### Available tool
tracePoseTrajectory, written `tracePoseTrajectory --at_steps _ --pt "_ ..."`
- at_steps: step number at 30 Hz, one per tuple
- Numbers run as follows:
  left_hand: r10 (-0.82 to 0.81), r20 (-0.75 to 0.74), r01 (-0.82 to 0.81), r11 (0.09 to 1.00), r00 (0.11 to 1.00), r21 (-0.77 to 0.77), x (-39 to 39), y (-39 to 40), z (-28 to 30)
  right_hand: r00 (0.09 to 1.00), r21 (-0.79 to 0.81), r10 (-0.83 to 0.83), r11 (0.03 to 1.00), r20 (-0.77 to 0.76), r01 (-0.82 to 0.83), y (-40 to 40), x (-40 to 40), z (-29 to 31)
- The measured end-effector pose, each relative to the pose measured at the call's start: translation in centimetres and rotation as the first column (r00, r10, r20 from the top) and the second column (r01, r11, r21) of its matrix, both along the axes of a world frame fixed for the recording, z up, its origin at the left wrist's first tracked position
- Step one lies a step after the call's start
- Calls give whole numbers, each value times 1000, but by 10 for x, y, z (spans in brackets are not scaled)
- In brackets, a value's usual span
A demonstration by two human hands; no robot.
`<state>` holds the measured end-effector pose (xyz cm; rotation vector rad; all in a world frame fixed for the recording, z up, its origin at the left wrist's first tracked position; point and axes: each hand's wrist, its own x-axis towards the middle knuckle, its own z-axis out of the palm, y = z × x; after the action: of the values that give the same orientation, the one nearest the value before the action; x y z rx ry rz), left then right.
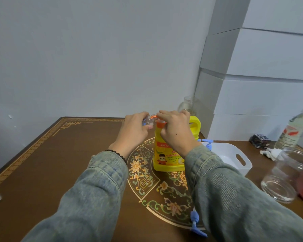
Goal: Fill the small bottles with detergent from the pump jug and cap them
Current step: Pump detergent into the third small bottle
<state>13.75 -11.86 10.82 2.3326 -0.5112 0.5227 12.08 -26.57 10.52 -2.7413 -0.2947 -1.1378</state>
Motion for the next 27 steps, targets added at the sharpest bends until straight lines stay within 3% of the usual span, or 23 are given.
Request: tracePoseTrajectory --at_steps 17,27 --pt "9 24 -8 1000 1000 -21 0 1 12 999 25 44 999 22 -45 -4 1 17" --pt "13 15 -13 999 1000 -34 0 2 7 998 -5 18 1000 -56 -18 2 -3 15"
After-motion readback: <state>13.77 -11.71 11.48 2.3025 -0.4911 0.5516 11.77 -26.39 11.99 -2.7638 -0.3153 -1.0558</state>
